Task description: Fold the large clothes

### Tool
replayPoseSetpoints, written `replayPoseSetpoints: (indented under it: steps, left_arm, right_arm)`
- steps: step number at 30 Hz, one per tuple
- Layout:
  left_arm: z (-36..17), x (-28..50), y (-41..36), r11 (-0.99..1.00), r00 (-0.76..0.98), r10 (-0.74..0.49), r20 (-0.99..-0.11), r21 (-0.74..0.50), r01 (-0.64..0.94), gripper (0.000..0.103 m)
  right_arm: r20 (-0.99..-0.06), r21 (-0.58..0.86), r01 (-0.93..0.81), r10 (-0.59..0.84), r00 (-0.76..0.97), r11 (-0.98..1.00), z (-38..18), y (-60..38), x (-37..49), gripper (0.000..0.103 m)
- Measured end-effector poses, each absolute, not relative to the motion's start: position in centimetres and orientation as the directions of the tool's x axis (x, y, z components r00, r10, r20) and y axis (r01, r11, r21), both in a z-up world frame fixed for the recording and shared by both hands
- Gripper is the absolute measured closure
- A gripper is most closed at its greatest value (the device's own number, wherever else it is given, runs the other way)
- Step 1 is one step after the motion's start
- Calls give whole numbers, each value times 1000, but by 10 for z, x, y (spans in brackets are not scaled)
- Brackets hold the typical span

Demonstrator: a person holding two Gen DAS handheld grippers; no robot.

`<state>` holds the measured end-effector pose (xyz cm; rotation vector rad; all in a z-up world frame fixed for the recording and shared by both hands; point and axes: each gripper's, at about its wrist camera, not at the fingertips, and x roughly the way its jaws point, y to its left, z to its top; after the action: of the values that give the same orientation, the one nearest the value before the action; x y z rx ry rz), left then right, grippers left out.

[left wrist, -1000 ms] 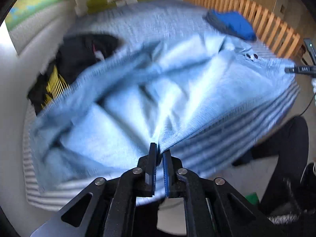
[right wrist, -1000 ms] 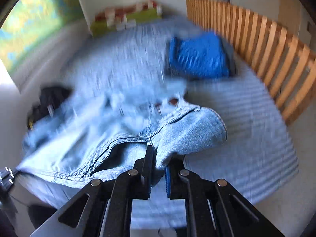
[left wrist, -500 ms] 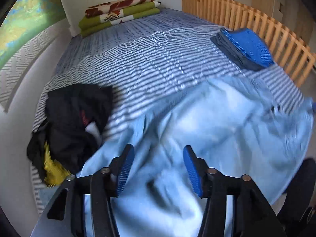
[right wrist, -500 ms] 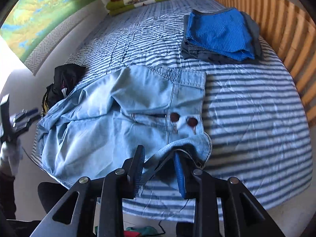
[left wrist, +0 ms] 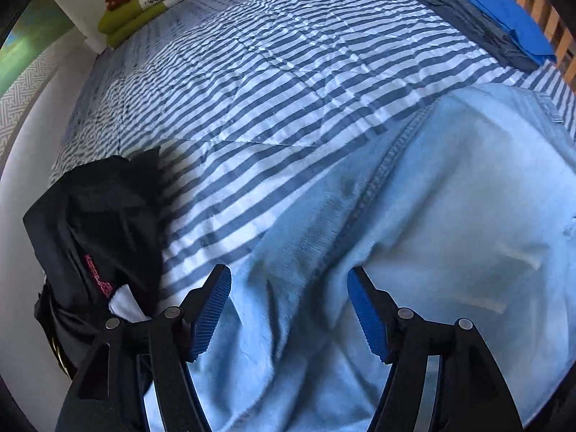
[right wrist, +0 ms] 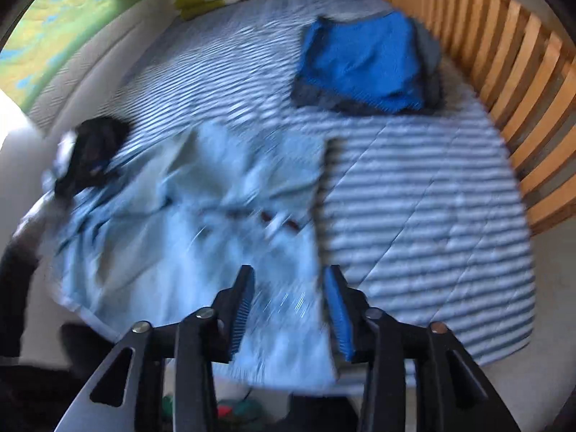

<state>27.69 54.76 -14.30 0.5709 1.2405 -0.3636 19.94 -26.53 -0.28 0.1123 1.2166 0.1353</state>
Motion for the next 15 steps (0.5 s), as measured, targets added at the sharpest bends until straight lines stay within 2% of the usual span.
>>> replayPoseSetpoints:
  steps: [5, 8, 10, 14, 15]
  left_arm:
    - [-149, 286, 553, 820, 276, 37, -960, 187, 542, 32]
    - [-153, 288, 555, 805, 270, 46, -962, 196, 560, 33]
    - [-157, 291, 556, 800, 259, 39, -965, 186, 571, 39]
    - [-165, 300, 551, 790, 252, 51, -966, 194, 582, 44]
    - [-166, 304, 550, 790, 245, 43, -969, 183, 585, 51]
  right_arm:
    - [-939, 180, 65, 152, 307, 981, -77, -269, 307, 58]
    - [-933, 283, 149, 236, 273, 947, -118, -281, 348, 58]
    - [-920, 353, 198, 302, 248, 915, -140, -287, 364, 58]
    - [-894, 431, 201, 387, 225, 880, -159, -277, 376, 56]
    - [-897, 422, 195, 377, 229, 885, -159, -273, 377, 55]
